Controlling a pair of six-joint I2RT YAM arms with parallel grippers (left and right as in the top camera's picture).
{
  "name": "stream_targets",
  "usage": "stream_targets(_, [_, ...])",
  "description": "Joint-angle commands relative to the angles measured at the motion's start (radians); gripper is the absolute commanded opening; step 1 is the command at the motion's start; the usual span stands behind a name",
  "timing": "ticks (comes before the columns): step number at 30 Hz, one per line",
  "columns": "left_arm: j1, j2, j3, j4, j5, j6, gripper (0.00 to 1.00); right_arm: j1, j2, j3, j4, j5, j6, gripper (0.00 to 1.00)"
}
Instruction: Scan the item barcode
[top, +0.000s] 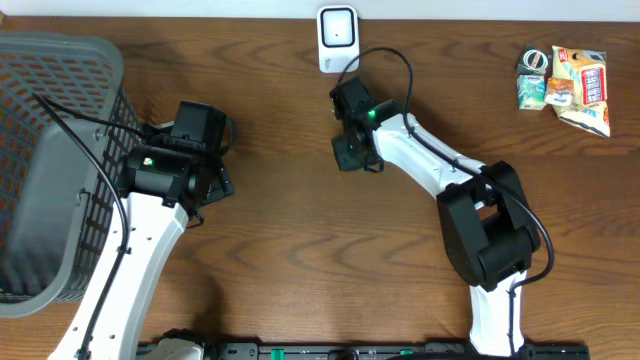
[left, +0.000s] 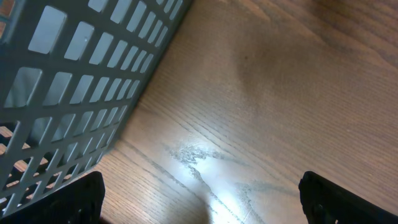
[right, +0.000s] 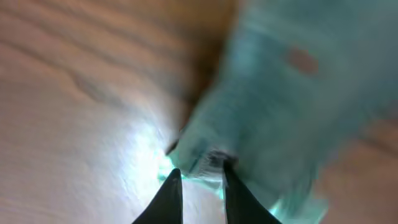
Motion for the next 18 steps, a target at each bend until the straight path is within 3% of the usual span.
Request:
stream_targets(1, [0.005, -0.005, 0.003, -0.003, -0.013, -0.005, 0.98, -0.02, -0.04, 0.005, -0.07, 0.02, 0.036, 0.23])
stream_targets(3, [0.005, -0.005, 0.003, -0.003, -0.013, -0.005, 0.98, -0.026, -0.071, 0.012, -0.094, 0.019, 0.036, 0.31])
stream_targets(4, [0.005, -0.005, 0.003, -0.003, -0.013, -0.005, 0.98, -0.027, -0.11, 0.013, -0.103, 0.02, 0.035, 0.49])
stream_targets(7, [0.005, -0.005, 0.003, -0.003, -0.013, -0.005, 0.98, -0.027, -0.151, 0.013, -0.09, 0.02, 0.036, 0.67])
stream_targets(13, [0.005, -0.005, 0.003, -0.003, -0.013, -0.005, 0.97, -0.031, -0.177, 0.012, 0.002, 0.02, 0.032, 0.84])
stream_targets(18, [0.005, -0.005, 0.003, -0.003, -0.013, -0.005, 0.98, -0.062, -0.157, 0.011, 0.11, 0.02, -0.008, 0.81])
